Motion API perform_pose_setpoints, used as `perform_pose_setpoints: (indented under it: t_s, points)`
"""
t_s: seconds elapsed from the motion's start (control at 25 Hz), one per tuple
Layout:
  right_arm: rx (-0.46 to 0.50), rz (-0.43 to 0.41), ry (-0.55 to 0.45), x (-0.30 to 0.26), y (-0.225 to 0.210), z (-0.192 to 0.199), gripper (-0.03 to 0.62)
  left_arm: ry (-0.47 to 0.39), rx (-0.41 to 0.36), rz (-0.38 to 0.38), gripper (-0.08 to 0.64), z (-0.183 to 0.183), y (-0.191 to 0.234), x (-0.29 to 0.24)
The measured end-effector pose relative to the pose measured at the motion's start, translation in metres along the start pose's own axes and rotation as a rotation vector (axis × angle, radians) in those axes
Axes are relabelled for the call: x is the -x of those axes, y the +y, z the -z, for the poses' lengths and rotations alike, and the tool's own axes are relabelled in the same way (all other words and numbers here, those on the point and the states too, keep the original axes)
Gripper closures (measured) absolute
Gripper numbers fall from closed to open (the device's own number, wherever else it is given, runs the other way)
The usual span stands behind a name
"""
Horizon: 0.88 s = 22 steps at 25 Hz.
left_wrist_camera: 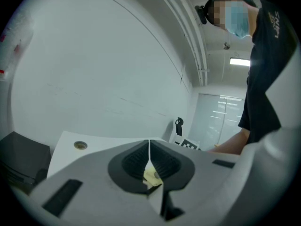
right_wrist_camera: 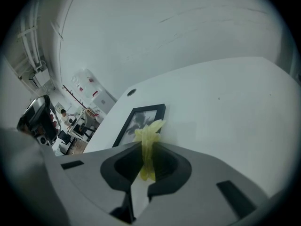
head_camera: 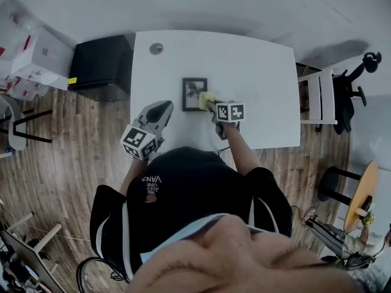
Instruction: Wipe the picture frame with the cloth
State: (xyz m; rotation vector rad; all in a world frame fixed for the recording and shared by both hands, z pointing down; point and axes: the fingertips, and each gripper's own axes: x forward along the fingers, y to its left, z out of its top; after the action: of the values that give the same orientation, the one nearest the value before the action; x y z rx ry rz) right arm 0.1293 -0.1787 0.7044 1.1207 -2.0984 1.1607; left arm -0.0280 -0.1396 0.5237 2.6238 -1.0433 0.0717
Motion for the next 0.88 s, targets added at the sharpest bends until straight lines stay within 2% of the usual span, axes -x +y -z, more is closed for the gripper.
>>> perform_pose_setpoints:
  t_s: [0.52, 0.88]
  points:
    - [-0.012, 0.02, -0.016, 0.007, -0.009, 0.0, 0.552, -0.004, -0.004, 0.019, 0.543, -0.001, -0.002, -0.008]
    - [0.008, -0.02, -0.075, 0.012, 0.004, -0.016, 0.552, -0.006, -0.005, 0.022, 0.543, -0.003, -0.001, -0.009]
